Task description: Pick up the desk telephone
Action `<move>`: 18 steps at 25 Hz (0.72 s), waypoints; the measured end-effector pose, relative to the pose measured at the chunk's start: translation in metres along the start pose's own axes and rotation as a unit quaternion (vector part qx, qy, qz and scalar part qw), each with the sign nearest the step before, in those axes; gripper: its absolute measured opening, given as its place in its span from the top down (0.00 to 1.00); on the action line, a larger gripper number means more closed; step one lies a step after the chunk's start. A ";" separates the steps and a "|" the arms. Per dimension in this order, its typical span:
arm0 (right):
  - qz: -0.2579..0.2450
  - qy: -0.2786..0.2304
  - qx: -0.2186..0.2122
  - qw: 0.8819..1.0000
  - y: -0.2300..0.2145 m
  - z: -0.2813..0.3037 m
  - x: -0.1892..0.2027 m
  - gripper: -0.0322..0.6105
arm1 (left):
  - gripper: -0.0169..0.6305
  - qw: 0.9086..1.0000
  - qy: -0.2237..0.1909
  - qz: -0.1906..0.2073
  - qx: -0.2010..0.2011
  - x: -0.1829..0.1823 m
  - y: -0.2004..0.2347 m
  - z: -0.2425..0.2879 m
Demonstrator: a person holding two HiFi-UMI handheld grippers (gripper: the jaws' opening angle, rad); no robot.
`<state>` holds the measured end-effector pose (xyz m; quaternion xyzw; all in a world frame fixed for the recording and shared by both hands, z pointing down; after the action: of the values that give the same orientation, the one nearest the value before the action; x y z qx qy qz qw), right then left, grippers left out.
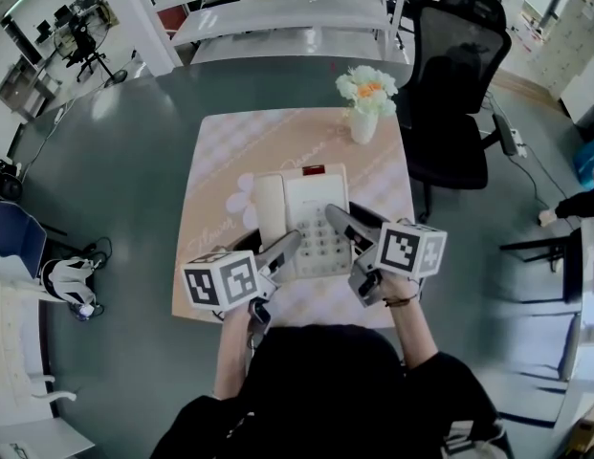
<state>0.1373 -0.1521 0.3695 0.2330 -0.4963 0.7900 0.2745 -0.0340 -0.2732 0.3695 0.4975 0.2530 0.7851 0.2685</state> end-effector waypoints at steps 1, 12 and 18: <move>0.000 0.000 -0.001 1.000 0.000 0.000 0.000 0.63 | 0.47 1.000 0.000 0.001 0.000 0.000 0.000 0.000; 0.002 0.004 -0.003 1.000 -0.001 0.003 0.001 0.63 | 0.47 1.000 0.001 0.000 -0.003 0.000 0.002 0.000; 0.002 0.006 -0.001 1.000 -0.002 0.002 0.001 0.63 | 0.47 1.000 0.003 -0.003 -0.006 0.001 0.001 0.000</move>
<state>0.1379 -0.1531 0.3716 0.2268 -0.4960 0.7914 0.2761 -0.0343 -0.2734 0.3703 0.4926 0.2507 0.7876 0.2725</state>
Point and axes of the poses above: the fingertips, and each gripper's own axes: z forward along the fingers, y to its left, x out of its underside, the point moved 7 cm from there along -z, backward along the fingers, and after that the axes turned 9 degrees about x, right-handed, at the moved point
